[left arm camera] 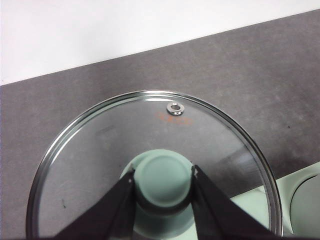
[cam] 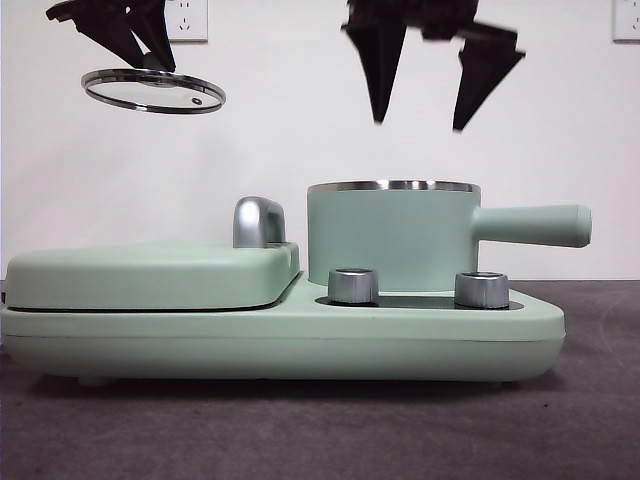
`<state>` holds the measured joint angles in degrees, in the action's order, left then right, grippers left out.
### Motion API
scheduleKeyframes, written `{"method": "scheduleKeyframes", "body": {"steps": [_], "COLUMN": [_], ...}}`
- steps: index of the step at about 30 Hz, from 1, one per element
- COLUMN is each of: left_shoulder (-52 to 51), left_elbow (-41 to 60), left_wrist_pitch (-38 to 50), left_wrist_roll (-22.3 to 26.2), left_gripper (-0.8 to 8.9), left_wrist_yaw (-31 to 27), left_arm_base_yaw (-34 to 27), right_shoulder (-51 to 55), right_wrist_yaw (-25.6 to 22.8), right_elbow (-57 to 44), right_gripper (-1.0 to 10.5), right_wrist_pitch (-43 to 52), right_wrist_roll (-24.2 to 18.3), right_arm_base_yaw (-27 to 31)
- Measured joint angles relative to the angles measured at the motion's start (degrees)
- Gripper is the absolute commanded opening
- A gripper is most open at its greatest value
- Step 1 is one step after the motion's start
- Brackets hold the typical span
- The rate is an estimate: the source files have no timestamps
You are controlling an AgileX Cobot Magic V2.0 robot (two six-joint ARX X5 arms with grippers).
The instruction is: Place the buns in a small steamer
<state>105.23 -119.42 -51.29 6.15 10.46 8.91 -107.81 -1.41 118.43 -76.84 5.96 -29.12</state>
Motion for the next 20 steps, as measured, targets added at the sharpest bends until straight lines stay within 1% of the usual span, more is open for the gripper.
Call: {"method": "scheduleKeyframes", "body": {"steps": [4, 9, 13, 18, 20], "left_shoulder": [0.0, 0.0, 0.0, 0.0, 0.0], "left_elbow": [0.0, 0.0, 0.0, 0.0, 0.0], "left_wrist_pitch": [0.0, -0.1, -0.1, -0.6, -1.2], "left_wrist_roll": [-0.4, -1.3, -2.0, -2.6, -2.6], "left_gripper": [0.11, 0.11, 0.11, 0.11, 0.11], "left_wrist_yaw": [0.0, 0.0, 0.0, 0.0, 0.0], "left_arm_base_yaw": [0.0, 0.5, 1.7, 5.1, 7.0], "right_shoulder": [3.9, 10.7, 18.6, 30.7, 36.1], "right_wrist_yaw": [-0.3, -0.8, -0.9, -2.7, -3.0], "right_elbow": [0.0, -1.5, -6.8, -17.8, -23.1], "right_gripper": [5.0, 5.0, 5.0, 5.0, 5.0], "right_wrist_pitch": [-0.1, -0.1, -0.1, -0.1, 0.3], "right_wrist_roll": [0.0, 0.3, 0.9, 2.0, 3.4], "right_arm_base_yaw": [-0.2, -1.7, -3.7, -6.9, -8.5]}}
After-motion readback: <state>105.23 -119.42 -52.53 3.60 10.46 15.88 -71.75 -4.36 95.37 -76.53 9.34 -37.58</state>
